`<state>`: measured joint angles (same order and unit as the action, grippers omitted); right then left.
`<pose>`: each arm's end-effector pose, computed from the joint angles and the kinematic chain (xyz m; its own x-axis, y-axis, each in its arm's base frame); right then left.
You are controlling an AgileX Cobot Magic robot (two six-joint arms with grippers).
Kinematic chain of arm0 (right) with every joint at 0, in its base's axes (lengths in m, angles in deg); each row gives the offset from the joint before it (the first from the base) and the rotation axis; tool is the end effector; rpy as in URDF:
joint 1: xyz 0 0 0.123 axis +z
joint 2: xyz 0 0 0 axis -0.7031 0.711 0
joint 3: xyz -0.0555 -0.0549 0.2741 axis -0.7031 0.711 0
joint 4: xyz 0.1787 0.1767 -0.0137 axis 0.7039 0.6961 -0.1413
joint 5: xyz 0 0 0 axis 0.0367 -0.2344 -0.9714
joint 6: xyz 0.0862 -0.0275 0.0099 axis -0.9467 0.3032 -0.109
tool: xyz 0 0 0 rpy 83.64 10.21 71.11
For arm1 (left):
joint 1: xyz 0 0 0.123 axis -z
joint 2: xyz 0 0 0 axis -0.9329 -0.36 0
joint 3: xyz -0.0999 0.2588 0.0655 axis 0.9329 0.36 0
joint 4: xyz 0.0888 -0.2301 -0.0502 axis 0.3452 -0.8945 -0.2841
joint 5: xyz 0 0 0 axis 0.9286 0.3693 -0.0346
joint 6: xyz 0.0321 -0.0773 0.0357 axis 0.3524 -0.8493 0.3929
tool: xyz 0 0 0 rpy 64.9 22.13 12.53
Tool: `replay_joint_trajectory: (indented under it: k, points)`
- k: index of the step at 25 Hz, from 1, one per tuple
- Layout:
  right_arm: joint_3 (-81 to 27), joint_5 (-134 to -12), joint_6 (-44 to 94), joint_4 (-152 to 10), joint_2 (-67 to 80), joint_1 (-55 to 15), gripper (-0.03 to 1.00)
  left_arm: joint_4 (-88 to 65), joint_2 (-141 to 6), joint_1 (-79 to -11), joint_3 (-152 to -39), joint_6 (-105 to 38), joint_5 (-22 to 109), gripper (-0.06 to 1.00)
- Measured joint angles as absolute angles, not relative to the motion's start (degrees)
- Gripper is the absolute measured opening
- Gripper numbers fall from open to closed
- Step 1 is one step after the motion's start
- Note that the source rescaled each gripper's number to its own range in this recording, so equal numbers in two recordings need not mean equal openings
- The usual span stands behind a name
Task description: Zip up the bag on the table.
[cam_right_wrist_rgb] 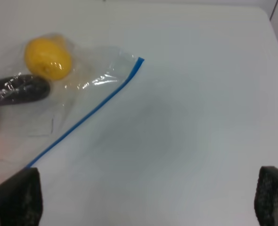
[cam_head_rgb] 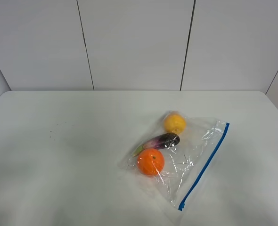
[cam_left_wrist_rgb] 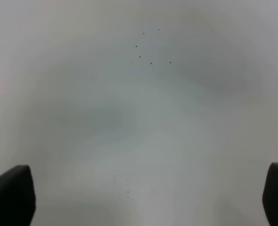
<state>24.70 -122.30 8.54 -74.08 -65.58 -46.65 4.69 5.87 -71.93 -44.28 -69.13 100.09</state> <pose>-0.0008 0.0065 0.2801 -0.4279 -0.0555 -0.9021 -0.0606 0.9976 -0.0327 -0.0051 0.0034 0.2760 -0.4498 -0.0214 -0.8929 -0.0872 0.9960 0.0201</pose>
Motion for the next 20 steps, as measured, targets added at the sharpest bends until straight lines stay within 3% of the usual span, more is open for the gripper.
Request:
replay_joint_trajectory:
  k: [20]
  points:
    - [24.7, -122.3, 3.9, -76.0, -66.5, -46.7, 1.00, 4.7, 5.9, -71.9, -44.3, -69.1, 100.0, 1.00]
